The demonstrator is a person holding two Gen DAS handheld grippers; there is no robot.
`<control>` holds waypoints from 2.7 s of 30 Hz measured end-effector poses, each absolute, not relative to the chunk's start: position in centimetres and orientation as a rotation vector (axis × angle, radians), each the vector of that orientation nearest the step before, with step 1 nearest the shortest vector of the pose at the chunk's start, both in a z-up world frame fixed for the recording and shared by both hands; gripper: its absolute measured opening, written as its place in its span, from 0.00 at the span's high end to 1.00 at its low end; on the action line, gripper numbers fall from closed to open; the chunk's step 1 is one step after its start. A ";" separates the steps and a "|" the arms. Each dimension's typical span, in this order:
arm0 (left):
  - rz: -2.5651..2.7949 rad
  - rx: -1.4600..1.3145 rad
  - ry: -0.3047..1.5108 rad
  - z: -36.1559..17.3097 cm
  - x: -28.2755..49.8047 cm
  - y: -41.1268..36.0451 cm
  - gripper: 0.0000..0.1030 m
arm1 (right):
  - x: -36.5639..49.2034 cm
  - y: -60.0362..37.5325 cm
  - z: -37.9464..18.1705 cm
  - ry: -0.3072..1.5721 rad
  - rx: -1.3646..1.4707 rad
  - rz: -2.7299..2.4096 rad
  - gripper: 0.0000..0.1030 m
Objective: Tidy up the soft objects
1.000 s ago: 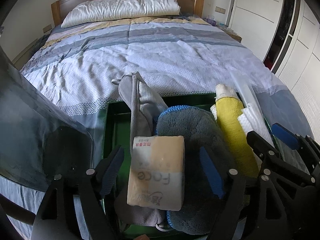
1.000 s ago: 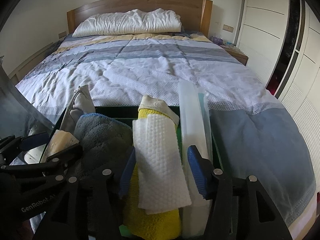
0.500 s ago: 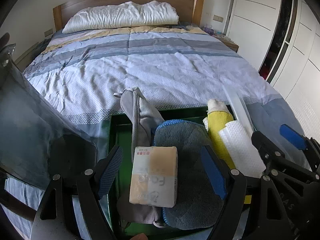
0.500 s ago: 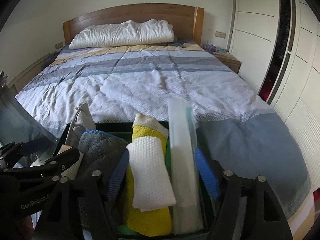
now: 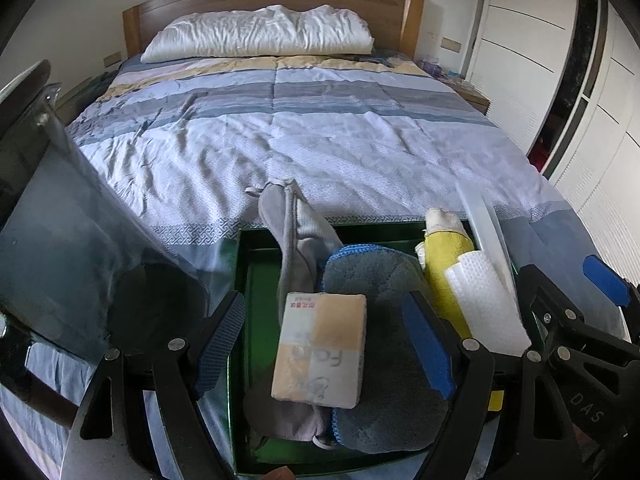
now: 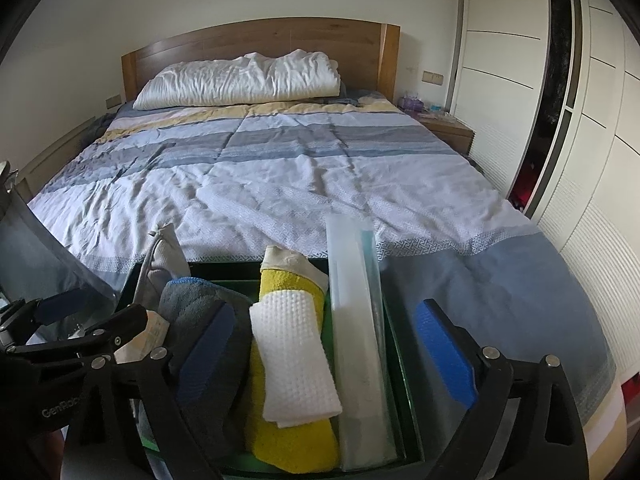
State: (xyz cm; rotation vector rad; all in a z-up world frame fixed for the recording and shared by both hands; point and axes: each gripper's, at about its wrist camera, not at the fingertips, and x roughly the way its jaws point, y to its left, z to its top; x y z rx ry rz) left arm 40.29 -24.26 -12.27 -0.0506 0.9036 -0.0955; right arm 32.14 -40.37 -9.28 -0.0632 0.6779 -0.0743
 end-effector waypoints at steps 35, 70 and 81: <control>-0.127 -0.146 0.868 -6.2 30.1 -22.3 0.24 | 19.0 -39.9 -3.4 0.659 -0.130 -0.085 0.00; 0.014 -0.107 0.668 -2.1 4.5 2.4 0.02 | -8.1 -17.2 -0.6 0.517 -0.184 0.018 0.00; 0.019 -0.118 0.674 -3.0 2.2 3.9 0.02 | -10.6 -14.5 -1.5 0.497 -0.201 0.008 0.00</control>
